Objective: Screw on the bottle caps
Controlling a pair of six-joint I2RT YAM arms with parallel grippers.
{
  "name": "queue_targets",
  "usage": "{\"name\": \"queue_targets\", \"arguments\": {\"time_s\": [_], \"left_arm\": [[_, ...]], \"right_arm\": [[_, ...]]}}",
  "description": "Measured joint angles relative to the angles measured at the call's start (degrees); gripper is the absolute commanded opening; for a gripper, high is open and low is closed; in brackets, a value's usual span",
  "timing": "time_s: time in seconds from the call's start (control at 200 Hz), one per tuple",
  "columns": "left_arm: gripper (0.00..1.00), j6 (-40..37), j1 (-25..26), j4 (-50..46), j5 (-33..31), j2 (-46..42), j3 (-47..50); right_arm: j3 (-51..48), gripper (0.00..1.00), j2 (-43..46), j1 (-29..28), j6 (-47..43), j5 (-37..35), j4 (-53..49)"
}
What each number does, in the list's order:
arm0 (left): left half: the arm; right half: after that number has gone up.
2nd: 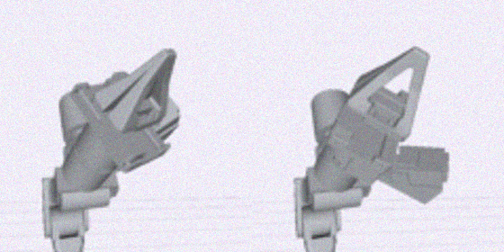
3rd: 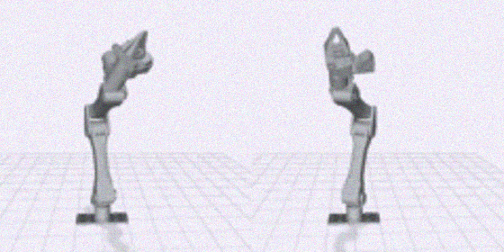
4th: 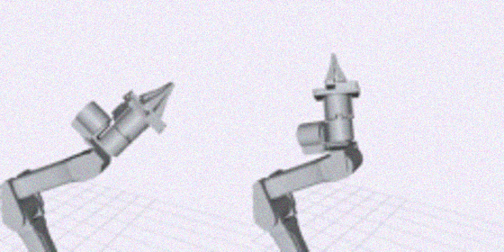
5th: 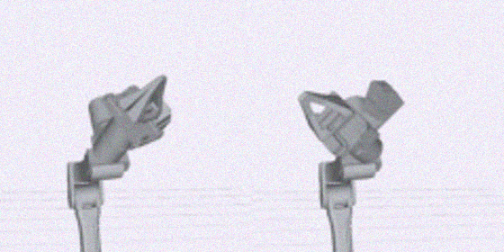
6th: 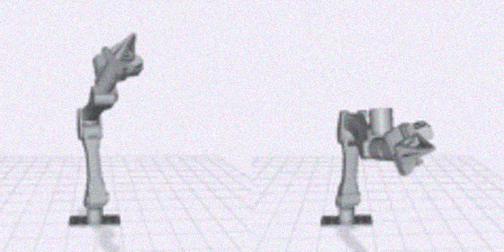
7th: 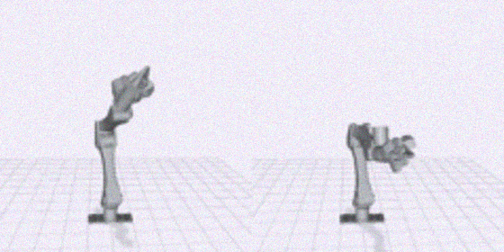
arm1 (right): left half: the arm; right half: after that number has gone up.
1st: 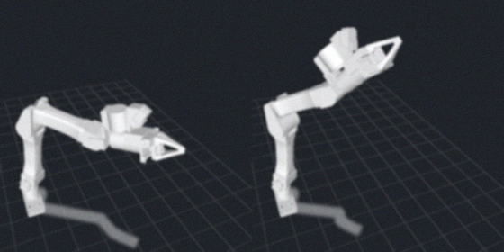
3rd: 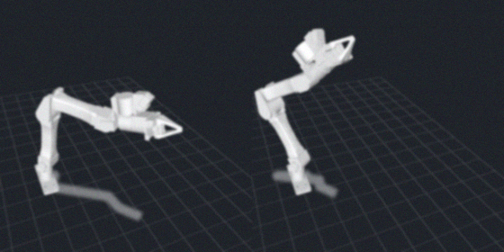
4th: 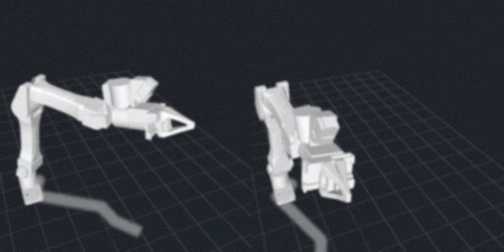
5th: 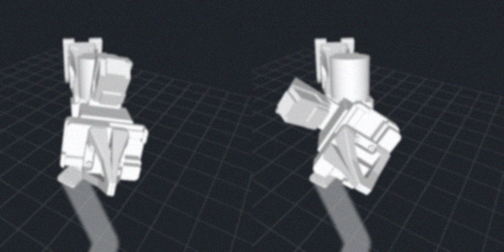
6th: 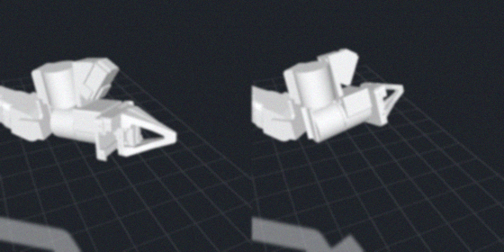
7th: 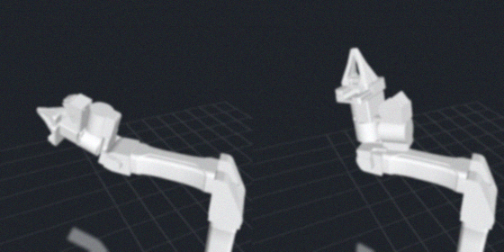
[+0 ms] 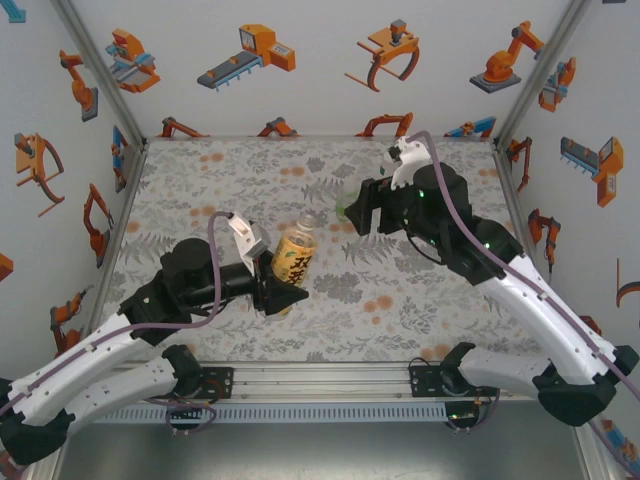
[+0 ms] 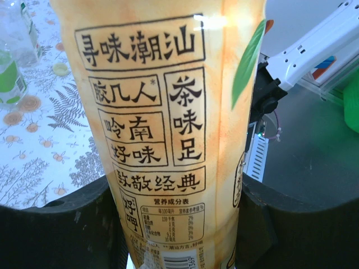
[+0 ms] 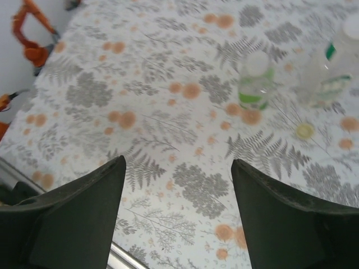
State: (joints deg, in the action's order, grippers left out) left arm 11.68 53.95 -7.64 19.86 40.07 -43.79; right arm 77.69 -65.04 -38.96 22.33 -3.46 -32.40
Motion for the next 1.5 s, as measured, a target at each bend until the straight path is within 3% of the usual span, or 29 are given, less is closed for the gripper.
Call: {"name": "queue_targets", "arguments": {"time_s": [0.205, 0.751, 1.112, 1.497], "left_arm": [[0.06, 0.0, 0.0, -3.1, -2.5, -3.6, 0.8], [0.06, 0.0, 0.0, -5.8, -5.1, -4.9, 1.9], [0.05, 0.0, 0.0, -6.3, -5.7, -4.3, 1.9], [0.05, 0.0, -0.1, -6.7, -7.0, -4.6, 1.9]], "right_arm": [[-0.5, 0.49, -5.9, 10.1, 3.0, 3.3, -4.4], [-7.6, 0.29, -25.4, 27.5, 7.7, 11.9, 0.6], [-5.7, 0.26, -38.5, 28.9, 10.4, 13.3, 7.5], [-2.7, 0.24, -44.3, 28.9, 10.7, 13.0, 9.9]]}}
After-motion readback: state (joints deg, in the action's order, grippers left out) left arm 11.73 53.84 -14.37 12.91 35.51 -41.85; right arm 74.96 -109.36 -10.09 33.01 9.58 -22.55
